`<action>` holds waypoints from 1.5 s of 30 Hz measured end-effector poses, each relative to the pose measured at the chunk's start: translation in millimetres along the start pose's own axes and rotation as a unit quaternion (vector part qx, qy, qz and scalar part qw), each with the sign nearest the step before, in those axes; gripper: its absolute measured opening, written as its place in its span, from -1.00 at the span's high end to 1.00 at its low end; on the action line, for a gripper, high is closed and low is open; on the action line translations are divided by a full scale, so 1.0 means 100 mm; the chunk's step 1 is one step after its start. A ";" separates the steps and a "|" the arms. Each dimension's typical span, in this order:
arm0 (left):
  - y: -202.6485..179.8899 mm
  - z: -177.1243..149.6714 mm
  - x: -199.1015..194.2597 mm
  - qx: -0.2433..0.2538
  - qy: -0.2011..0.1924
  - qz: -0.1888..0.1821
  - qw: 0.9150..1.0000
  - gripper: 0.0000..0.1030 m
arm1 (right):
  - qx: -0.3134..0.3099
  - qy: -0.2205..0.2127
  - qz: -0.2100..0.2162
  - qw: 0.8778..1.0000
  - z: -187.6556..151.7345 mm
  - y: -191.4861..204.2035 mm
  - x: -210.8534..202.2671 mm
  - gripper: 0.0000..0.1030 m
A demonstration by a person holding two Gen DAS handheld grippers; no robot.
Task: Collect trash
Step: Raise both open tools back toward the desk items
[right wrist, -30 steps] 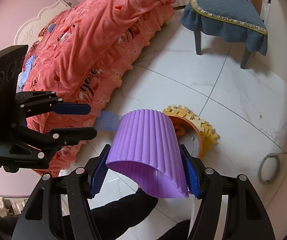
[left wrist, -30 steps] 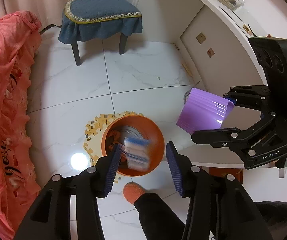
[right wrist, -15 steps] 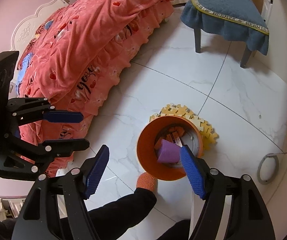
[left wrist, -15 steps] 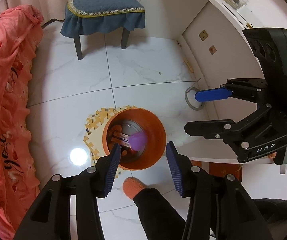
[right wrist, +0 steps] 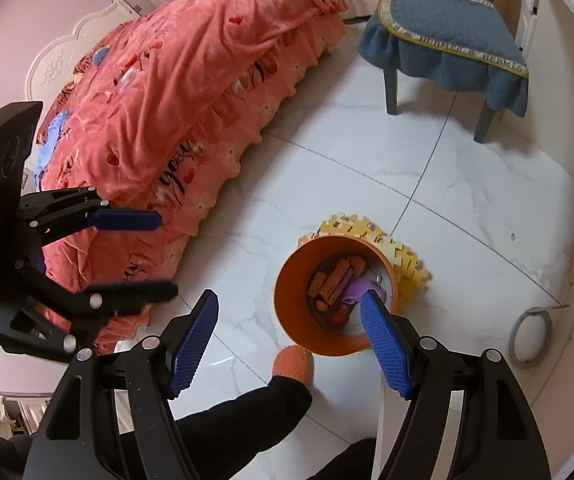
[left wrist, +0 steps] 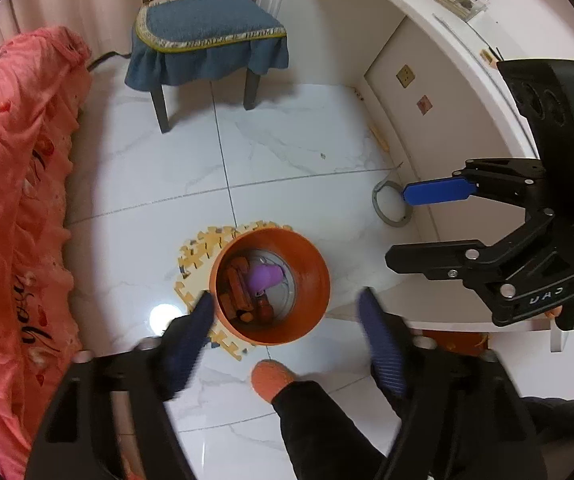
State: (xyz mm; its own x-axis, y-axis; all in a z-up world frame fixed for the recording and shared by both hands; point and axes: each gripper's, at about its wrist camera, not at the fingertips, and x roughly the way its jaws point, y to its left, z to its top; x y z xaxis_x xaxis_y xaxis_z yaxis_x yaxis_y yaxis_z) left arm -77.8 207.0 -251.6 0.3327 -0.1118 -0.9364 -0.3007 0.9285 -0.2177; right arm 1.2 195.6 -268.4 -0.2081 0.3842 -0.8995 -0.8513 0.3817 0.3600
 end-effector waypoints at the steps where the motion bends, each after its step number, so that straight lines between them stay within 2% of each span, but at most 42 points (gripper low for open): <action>1: -0.01 0.00 -0.02 0.000 -0.003 0.002 1.000 -0.62 | 0.000 -0.004 -0.001 1.000 -0.01 0.00 -0.06 -0.51; 7: -0.19 0.05 -0.23 0.006 -0.017 0.016 1.000 -0.84 | -0.003 -0.020 -0.011 1.000 -0.10 0.01 -0.44 -0.77; 14: -0.49 0.09 -0.50 0.044 -0.022 0.029 0.998 -0.89 | -0.005 -0.042 -0.013 0.999 -0.24 0.01 -0.92 -0.86; 21: -0.90 0.19 -0.79 0.082 -0.041 0.036 0.995 -0.89 | -0.007 -0.082 -0.018 0.996 -0.44 0.00 -1.60 -0.88; 32: -1.75 0.39 -0.94 0.168 -0.060 0.011 0.984 -0.89 | 0.060 -0.145 -0.050 0.986 -1.06 -0.54 -2.56 -0.89; 45: -2.68 0.81 -0.75 0.249 -0.067 -0.022 0.966 -0.89 | 0.153 -0.188 -0.099 0.965 -1.77 -1.45 -3.25 -0.89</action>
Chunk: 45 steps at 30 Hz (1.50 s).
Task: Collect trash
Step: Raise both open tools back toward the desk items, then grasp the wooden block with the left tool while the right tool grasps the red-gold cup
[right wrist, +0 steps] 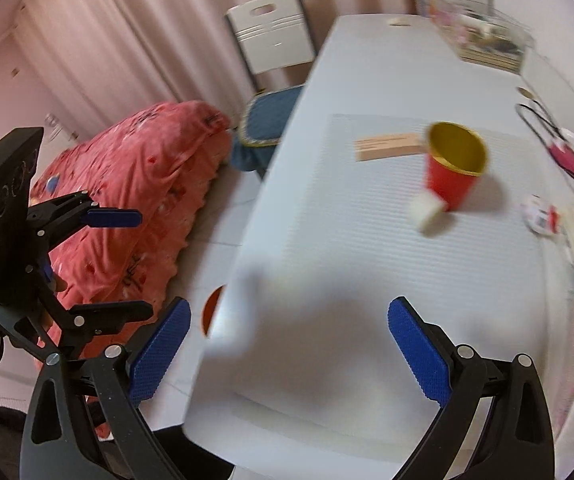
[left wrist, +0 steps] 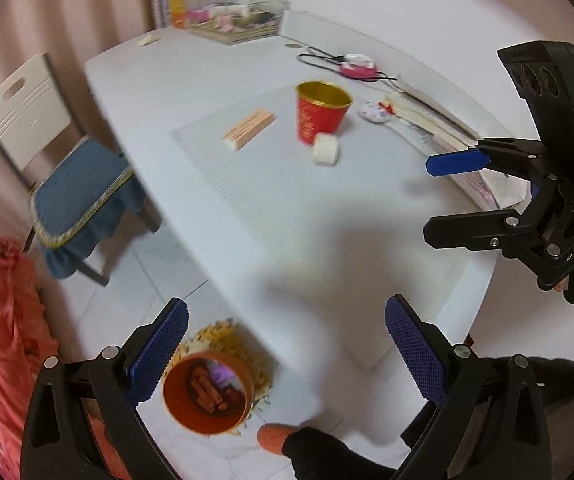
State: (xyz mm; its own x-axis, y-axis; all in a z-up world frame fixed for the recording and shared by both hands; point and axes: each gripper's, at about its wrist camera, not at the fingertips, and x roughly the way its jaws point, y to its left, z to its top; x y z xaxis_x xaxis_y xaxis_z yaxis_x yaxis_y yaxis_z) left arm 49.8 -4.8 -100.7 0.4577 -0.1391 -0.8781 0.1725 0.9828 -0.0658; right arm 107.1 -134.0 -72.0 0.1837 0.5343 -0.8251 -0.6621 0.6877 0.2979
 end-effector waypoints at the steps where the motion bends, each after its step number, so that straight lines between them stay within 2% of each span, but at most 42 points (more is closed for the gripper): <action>1: -0.04 0.07 0.04 0.006 -0.001 -0.003 1.000 -0.89 | 0.006 -0.002 -0.003 1.000 0.00 -0.09 -0.03 -0.89; 7: -0.22 0.39 0.24 0.032 0.000 -0.018 0.999 -0.89 | 0.025 -0.012 -0.020 0.999 0.07 -0.47 -0.11 -0.89; 14: -0.22 0.68 0.44 0.063 0.007 -0.025 0.998 -0.89 | 0.033 -0.027 -0.028 0.999 0.36 -0.79 -0.02 -0.89; 25: 0.30 1.17 0.88 0.084 0.006 -0.030 0.996 -0.89 | 0.039 -0.029 -0.042 0.998 0.89 -1.17 0.51 -0.89; 32: 0.61 1.41 1.28 0.126 0.014 -0.031 0.991 -0.89 | 0.051 -0.028 -0.050 0.997 0.99 -1.33 0.82 -0.89; 41: 0.83 1.63 1.75 0.152 0.032 -0.062 0.986 -0.89 | 0.043 -0.021 -0.055 0.997 1.03 -1.39 1.08 -0.88; 45: 0.83 1.68 1.85 0.166 0.026 -0.072 0.983 -0.73 | 0.046 -0.021 -0.059 0.997 1.01 -1.43 1.14 -0.82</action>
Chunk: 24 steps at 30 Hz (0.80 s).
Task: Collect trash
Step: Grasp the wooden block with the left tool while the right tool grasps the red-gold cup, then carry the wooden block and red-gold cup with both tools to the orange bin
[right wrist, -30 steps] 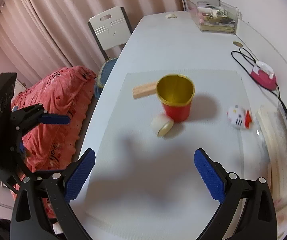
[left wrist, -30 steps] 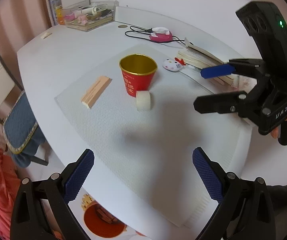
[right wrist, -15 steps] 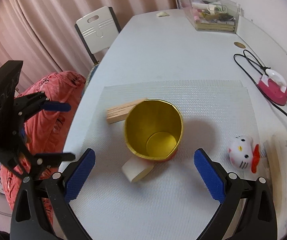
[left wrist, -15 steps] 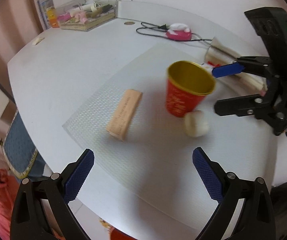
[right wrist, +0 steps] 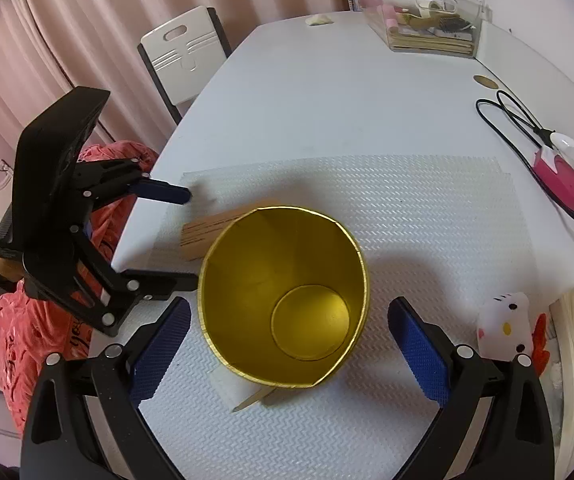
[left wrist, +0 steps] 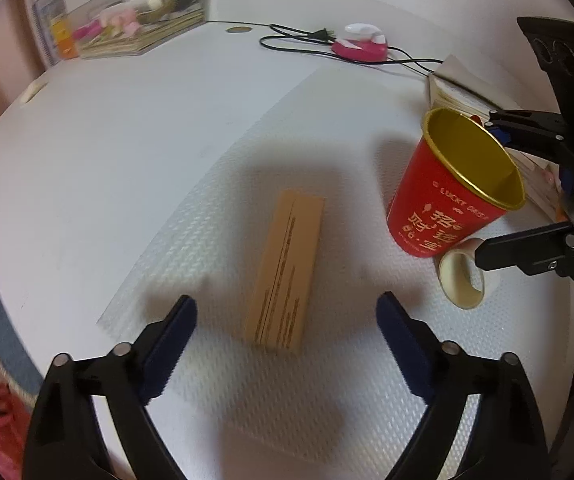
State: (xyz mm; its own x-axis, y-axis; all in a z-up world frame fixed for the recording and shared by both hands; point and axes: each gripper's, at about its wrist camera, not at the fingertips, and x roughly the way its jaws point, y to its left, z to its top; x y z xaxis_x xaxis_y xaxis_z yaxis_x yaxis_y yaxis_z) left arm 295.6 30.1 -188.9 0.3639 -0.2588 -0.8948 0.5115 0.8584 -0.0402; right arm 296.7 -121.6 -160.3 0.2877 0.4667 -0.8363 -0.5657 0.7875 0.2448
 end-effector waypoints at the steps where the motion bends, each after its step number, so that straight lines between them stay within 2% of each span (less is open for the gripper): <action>1: 0.01 0.01 0.03 0.002 0.002 0.001 1.000 -0.72 | 0.001 0.003 0.001 1.000 0.00 -0.01 0.02 -0.74; 7: 0.01 0.06 0.08 0.018 -0.003 -0.003 1.000 -0.46 | -0.001 0.011 0.003 1.000 -0.03 -0.03 0.09 -0.50; 10: 0.08 0.05 0.05 0.014 -0.012 0.001 1.000 -0.10 | -0.001 0.013 0.005 1.000 -0.05 -0.04 0.10 -0.20; 13: 0.12 0.05 0.03 0.014 -0.012 0.001 1.000 0.28 | -0.007 0.012 0.004 1.000 -0.05 -0.03 0.10 -0.16; 14: 0.11 0.04 0.03 0.017 -0.012 0.000 1.000 0.35 | -0.010 0.011 0.004 1.000 -0.04 -0.03 0.10 -0.15; 17: 0.06 0.03 0.02 0.033 -0.009 0.000 0.999 0.44 | -0.021 0.011 0.004 1.000 -0.03 -0.02 0.10 -0.12; 24: -0.02 -0.03 -0.09 0.029 -0.014 -0.005 0.999 0.44 | -0.027 -0.011 0.012 0.999 -0.01 -0.02 -0.03 -0.09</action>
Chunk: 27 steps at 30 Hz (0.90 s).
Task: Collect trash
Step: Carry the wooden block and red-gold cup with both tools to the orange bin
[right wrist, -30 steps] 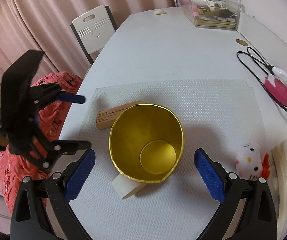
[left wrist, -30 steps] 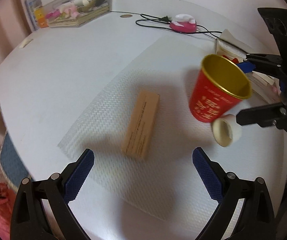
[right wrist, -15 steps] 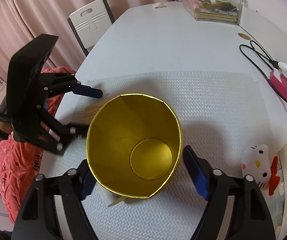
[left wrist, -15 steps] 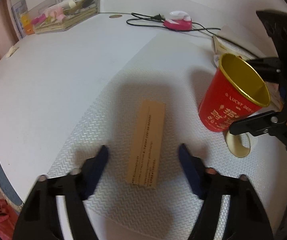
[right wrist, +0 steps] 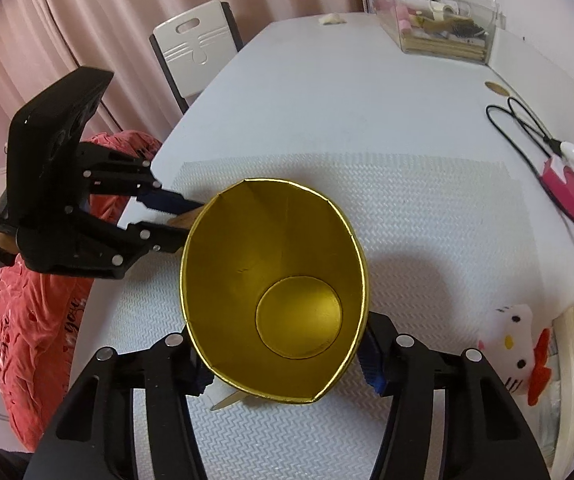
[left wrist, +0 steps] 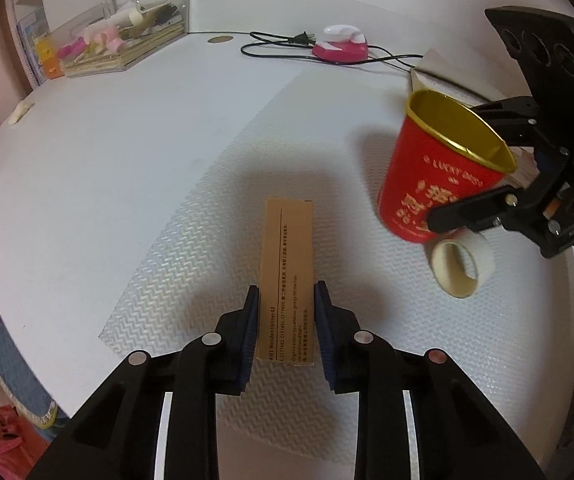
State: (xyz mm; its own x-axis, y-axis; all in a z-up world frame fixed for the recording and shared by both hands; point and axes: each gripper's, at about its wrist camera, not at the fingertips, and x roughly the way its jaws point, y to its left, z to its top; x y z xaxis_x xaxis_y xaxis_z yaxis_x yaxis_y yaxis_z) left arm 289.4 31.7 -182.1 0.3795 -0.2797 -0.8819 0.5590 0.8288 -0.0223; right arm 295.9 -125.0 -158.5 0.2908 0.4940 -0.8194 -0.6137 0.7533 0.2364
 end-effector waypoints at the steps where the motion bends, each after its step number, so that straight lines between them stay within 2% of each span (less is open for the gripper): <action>1: -0.02 0.00 -0.03 -0.002 0.000 -0.002 1.000 0.44 | 0.000 -0.003 0.004 1.000 0.01 0.00 -0.04 -0.09; 8: -0.27 -0.14 -0.44 -0.002 -0.010 -0.005 1.000 0.44 | -0.035 -0.015 0.020 0.999 0.00 0.22 -0.44 -0.09; 11: -0.45 -0.28 -0.64 -0.003 -0.011 -0.006 1.000 0.44 | -0.059 -0.012 0.037 0.998 -0.06 0.36 -0.66 -0.09; 15: -0.65 -0.49 -0.89 -0.028 -0.017 -0.004 0.999 0.44 | -0.081 0.004 0.059 0.995 -0.17 0.55 -0.87 -0.09; 22: -1.09 -0.88 -1.26 -0.054 -0.022 0.011 0.998 0.44 | -0.131 0.038 0.097 0.986 -0.40 1.03 -0.97 -0.09; 27: -1.22 -1.25 -1.54 -0.100 -0.028 0.030 0.994 0.44 | -0.163 0.062 0.123 0.977 -0.53 1.42 -0.91 -0.09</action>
State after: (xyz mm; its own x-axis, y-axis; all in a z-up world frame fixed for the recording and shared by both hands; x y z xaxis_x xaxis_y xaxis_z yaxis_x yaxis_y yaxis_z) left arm 70.0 34.1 -102.4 0.4519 -0.2487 -0.8567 0.3789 0.9229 -0.0681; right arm 143.1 -85.9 -78.3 0.0258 0.5707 -0.8207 -0.8607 0.4303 0.2721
